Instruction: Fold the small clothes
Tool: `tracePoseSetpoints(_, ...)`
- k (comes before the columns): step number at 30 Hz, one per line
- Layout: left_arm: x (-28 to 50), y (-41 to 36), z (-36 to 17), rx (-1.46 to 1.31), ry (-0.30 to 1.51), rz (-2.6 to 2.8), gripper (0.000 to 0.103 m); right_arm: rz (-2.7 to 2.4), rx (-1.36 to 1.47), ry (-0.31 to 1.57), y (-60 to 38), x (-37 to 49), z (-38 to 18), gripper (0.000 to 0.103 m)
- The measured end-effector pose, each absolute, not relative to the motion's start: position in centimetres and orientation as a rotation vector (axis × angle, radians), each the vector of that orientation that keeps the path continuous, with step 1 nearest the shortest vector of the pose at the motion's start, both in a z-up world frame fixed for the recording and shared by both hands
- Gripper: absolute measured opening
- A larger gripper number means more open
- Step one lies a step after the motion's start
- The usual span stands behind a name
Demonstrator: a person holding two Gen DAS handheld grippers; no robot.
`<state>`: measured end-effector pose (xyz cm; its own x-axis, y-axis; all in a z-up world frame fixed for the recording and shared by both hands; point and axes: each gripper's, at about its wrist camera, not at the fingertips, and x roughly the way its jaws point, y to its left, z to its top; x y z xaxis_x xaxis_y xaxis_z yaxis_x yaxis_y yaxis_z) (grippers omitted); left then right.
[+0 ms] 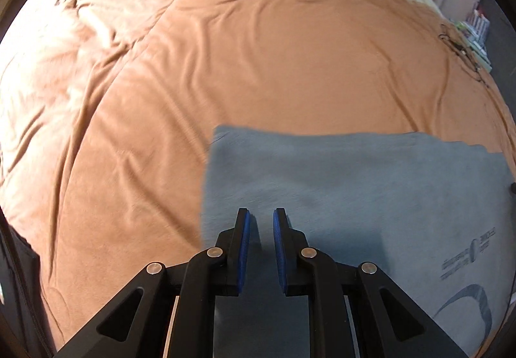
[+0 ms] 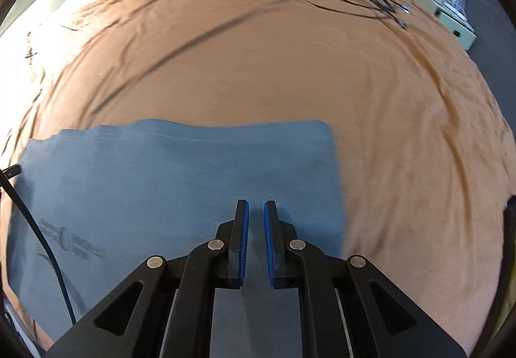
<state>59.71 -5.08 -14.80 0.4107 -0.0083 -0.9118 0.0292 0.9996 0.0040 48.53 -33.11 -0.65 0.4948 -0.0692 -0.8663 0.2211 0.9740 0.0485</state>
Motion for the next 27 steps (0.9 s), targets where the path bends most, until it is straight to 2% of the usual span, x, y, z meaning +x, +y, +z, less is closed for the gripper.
tracePoseSetpoints(11, 61.6, -4.0, -16.6, 0.013, 1.110, 0.037, 0.016, -0.332, 0.229, 1.011, -35.3, 50.9, -2.6, 0.006)
tracePoseSetpoints(18, 59.8, -4.0, -13.8, 0.035, 1.058, 0.004, 0.017, -0.283, 0.267, 0.966, -35.6, 49.2, -1.4, 0.007)
tracePoseSetpoints(19, 59.9, -3.7, -13.7, 0.025, 1.058, 0.000, 0.017, -0.268, 0.275, 0.968, -35.7, 48.8, -1.2, 0.012)
tracePoseSetpoints(20, 59.5, -3.6, -13.2, 0.008, 1.056, -0.007, 0.017, -0.251, 0.281, 0.972, -35.5, 48.4, -0.9, 0.022)
tracePoseSetpoints(21, 59.4, -3.4, -13.0, -0.002, 1.054, -0.011, 0.018, -0.238, 0.278, 0.968, -35.2, 47.8, -0.6, 0.053)
tracePoseSetpoints(22, 59.0, -3.4, -12.6, -0.007, 1.051, -0.014, 0.019, -0.232, 0.268, 0.953, -35.2, 47.4, -0.2, 0.075)
tracePoseSetpoints(25, 57.5, -3.7, -11.5, -0.006, 1.031, -0.025, 0.045, -0.204, 0.246, 0.926, -34.7, 45.4, 1.2, 0.076)
tracePoseSetpoints(26, 56.7, -3.8, -11.1, -0.006, 1.018, -0.030, 0.058, -0.188, 0.248, 0.925, -34.3, 44.7, 1.4, 0.076)
tracePoseSetpoints(27, 56.0, -4.0, -10.7, -0.009, 1.008, -0.037, 0.064, -0.179, 0.244, 0.924, -34.1, 44.2, 1.5, 0.076)
